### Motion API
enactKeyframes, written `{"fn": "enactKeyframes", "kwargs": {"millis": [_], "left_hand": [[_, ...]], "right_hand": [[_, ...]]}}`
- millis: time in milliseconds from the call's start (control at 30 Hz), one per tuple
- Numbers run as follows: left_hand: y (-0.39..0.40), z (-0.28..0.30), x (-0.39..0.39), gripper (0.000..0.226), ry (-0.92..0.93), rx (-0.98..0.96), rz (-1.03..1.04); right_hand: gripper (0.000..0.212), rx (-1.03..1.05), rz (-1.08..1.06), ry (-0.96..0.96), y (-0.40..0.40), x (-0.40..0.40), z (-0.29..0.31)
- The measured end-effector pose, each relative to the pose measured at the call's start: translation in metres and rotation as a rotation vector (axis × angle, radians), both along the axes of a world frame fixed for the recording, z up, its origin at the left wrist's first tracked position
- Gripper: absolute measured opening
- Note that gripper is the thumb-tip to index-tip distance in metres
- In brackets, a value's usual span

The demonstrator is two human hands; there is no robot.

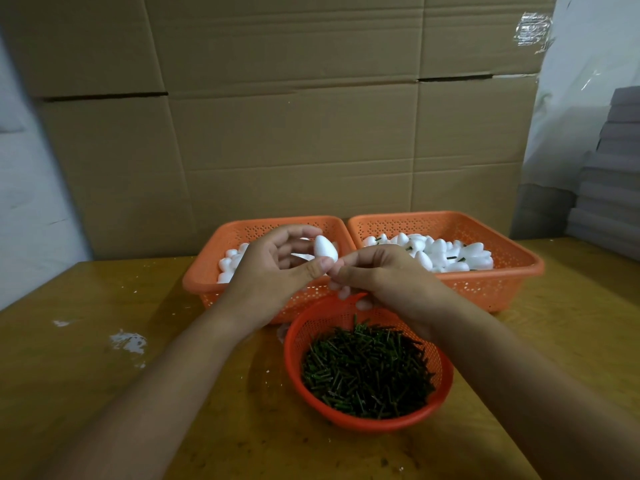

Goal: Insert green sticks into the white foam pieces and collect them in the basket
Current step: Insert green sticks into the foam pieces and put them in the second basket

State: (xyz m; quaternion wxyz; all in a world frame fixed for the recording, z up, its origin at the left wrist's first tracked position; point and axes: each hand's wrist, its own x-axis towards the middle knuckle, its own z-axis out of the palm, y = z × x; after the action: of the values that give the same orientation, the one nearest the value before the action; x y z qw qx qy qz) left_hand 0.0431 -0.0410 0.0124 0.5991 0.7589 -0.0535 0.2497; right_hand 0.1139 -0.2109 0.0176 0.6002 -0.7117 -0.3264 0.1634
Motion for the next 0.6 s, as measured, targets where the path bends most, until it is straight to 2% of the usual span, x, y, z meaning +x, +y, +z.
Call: {"fn": "enactKeyframes", "kwargs": {"millis": [333, 600], "left_hand": [[0.001, -0.0015, 0.0001, 0.035, 0.007, 0.038, 0.007], [-0.0006, -0.001, 0.0003, 0.037, -0.007, 0.045, 0.01]], "right_hand": [[0.014, 0.006, -0.024, 0.004, 0.0027, -0.0016, -0.0023], [0.013, 0.012, -0.042, -0.01, 0.005, -0.001, -0.0046]]}}
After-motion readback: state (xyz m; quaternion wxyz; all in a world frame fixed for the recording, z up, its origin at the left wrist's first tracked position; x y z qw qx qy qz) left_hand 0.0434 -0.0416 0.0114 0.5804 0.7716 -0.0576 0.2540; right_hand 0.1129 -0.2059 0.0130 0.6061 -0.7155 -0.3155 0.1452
